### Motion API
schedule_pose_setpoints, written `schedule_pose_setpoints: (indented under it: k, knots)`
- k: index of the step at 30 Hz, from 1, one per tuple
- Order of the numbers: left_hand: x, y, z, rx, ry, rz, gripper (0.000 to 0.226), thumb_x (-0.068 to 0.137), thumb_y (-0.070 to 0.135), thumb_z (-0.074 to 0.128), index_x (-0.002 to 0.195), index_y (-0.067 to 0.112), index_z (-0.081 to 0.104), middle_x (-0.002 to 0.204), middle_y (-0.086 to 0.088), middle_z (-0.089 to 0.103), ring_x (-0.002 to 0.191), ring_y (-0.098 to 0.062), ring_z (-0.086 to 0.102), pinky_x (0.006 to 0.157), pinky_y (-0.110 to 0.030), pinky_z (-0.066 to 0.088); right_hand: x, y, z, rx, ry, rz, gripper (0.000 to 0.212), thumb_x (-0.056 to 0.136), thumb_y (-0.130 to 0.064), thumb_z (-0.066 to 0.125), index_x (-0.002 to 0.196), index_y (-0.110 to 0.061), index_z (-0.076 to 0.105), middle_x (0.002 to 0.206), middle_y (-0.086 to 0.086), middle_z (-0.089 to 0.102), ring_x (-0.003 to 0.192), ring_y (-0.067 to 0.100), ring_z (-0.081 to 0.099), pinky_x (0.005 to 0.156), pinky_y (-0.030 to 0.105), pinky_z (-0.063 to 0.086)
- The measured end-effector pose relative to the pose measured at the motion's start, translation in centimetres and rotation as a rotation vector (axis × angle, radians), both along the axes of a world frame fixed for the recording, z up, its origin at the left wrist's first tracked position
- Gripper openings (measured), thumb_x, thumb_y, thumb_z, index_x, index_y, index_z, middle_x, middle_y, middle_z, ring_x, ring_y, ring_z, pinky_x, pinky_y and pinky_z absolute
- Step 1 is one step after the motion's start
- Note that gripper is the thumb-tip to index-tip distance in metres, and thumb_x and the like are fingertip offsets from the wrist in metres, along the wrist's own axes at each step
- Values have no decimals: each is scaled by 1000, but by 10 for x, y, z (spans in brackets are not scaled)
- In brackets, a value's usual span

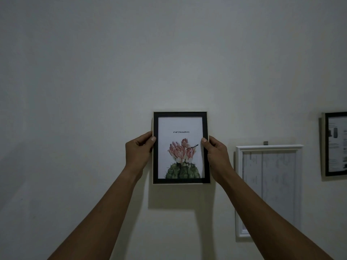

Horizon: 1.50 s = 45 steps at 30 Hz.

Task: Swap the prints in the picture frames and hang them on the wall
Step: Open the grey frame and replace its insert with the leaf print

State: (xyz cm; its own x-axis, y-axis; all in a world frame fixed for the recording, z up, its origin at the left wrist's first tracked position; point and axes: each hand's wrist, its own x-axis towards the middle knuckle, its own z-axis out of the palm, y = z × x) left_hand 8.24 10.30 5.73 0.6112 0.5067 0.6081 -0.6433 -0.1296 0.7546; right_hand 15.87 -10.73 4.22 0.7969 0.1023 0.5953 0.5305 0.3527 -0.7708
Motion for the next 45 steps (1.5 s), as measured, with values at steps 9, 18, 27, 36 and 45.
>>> schedule_pose_setpoints:
  k: [9, 18, 27, 36, 45]
  knots:
    - [5, 4, -7, 35, 46, 52, 35, 92, 8, 68, 127, 8, 65, 118, -2, 70, 109, -14, 66, 98, -30, 53, 11, 0, -8, -35, -1, -111, 18, 102, -23, 58, 116, -20, 70, 106, -5, 75, 100, 11, 70, 97, 36, 56]
    - [1, 2, -24, 39, 72, 230, 29, 85, 12, 77, 114, 13, 74, 106, 1, 74, 98, -8, 68, 97, -34, 54, 12, -3, -42, -47, -28, -403, 36, 89, -24, 76, 122, -12, 71, 105, -3, 72, 99, 9, 68, 92, 27, 55]
    - [-3, -1, -52, 64, 127, 249, 33, 81, 10, 80, 113, 12, 74, 101, 1, 74, 87, 5, 63, 78, -10, 47, 9, -4, -61, -70, -26, -487, 30, 87, -19, 78, 116, -14, 74, 104, -3, 75, 96, 7, 69, 93, 35, 58]
    - [-13, -7, -62, 42, 139, 308, 37, 80, 16, 82, 116, 13, 73, 106, -3, 75, 95, -11, 69, 93, -27, 53, 5, -6, -68, -86, -1, -507, 30, 88, -19, 78, 117, -15, 74, 95, -10, 71, 91, 1, 66, 91, 30, 57]
    - [-5, -103, -68, 307, -129, 494, 30, 81, 18, 79, 110, 16, 75, 109, 5, 72, 98, -9, 65, 85, -28, 55, -9, -68, -65, -75, -27, -603, 27, 88, -31, 76, 114, -24, 73, 94, -11, 72, 77, -5, 65, 71, 12, 51]
